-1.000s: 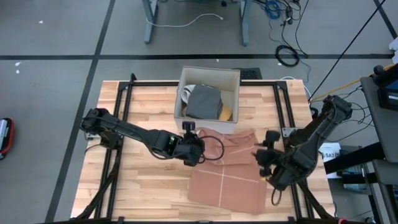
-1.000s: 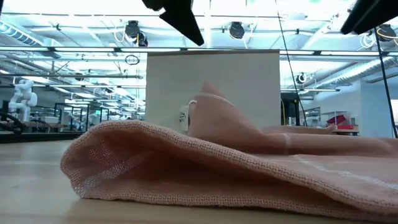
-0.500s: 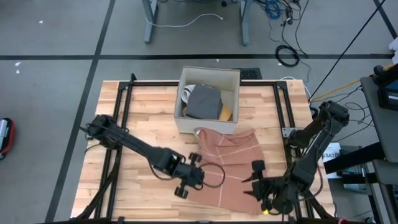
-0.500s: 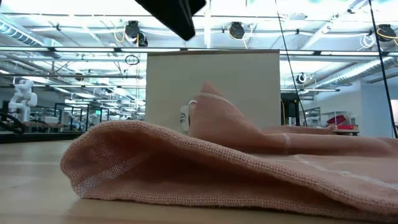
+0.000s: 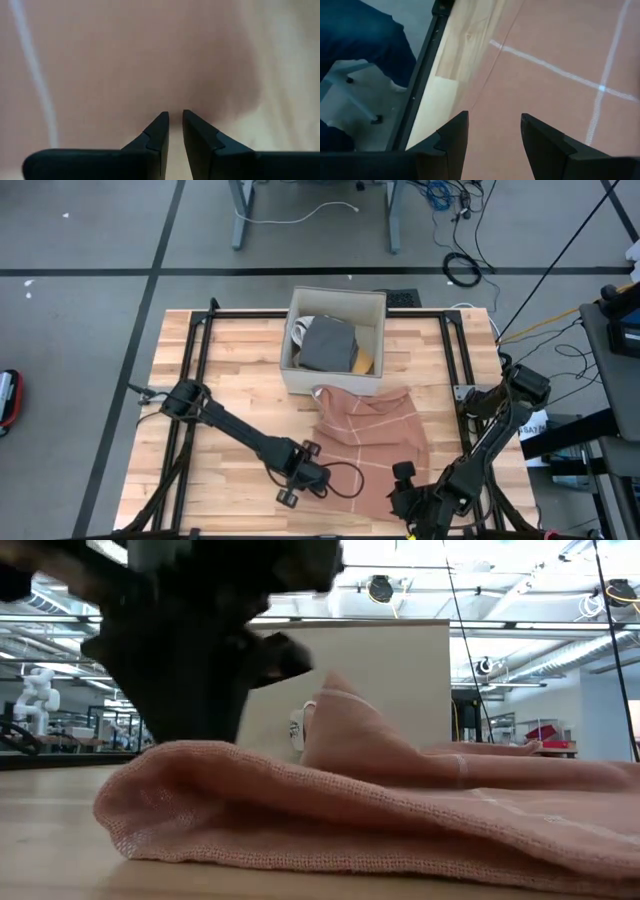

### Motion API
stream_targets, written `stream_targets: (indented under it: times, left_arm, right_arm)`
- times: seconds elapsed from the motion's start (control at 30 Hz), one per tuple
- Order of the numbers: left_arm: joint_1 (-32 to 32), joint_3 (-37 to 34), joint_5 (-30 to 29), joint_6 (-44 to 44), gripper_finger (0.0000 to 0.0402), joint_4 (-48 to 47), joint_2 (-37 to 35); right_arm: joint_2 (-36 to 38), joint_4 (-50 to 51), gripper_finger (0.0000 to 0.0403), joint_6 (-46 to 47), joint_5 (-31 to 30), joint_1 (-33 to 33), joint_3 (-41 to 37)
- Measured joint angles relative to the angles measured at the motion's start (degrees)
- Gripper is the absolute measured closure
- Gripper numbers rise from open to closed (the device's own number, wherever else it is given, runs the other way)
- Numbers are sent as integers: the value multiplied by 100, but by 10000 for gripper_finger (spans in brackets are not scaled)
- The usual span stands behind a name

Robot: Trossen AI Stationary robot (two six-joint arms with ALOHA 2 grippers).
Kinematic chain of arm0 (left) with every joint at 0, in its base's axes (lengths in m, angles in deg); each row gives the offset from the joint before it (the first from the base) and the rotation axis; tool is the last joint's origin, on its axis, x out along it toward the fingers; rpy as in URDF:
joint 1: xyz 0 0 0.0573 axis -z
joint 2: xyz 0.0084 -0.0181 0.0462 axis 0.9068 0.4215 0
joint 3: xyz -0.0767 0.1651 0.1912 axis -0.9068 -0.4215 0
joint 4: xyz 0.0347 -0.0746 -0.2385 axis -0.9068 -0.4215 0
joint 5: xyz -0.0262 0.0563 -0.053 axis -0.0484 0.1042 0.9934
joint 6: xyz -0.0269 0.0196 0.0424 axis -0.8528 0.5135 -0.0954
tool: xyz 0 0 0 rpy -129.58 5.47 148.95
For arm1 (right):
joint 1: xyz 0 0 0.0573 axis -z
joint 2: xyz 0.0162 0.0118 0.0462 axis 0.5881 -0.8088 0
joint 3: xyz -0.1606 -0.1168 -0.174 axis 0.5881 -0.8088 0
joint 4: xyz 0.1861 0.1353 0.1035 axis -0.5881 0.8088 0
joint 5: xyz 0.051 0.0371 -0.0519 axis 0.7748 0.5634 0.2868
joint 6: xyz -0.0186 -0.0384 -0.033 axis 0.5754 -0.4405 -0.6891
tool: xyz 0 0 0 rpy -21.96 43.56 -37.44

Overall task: Fold towel
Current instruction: Fold the brown towel with white checkered lines

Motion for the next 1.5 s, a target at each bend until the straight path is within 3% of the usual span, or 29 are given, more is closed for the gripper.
stream_targets:
  times: [0.3, 0.63, 0.8, 0.9, 1.0, 1.17, 1.37, 1.5]
  left_arm:
    - [-205, -94, -468, -301, 342, -1786, -9]
    - [-271, 384, -1158, -669, 342, -1283, -116]
    - [-127, 446, -388, -74, 342, 254, -116]
    - [-60, 421, -261, 180, 342, 647, -117]
    - [-96, 293, -145, 182, 342, 514, -116]
    - [-196, -242, 615, -96, 342, 652, -111]
    - [-229, -657, 666, -448, 342, 507, -120]
    - [-222, -694, 692, -597, 342, -215, -149]
  right_arm:
    - [-3, 35, 236, -5, 14, -4, 0]
    - [-1, 131, 236, -24, 1, -24, 0]
    - [-1, 144, 236, -24, 1, -24, 0]
    - [1, 148, 236, -18, 1, -31, -1]
    - [1, 154, 236, 11, 3, -31, 0]
    - [1, 180, 236, 20, 1, -37, -1]
    - [3, 180, 236, -5, 3, -37, 0]
    - [5, 283, 236, 95, 7, -37, 0]
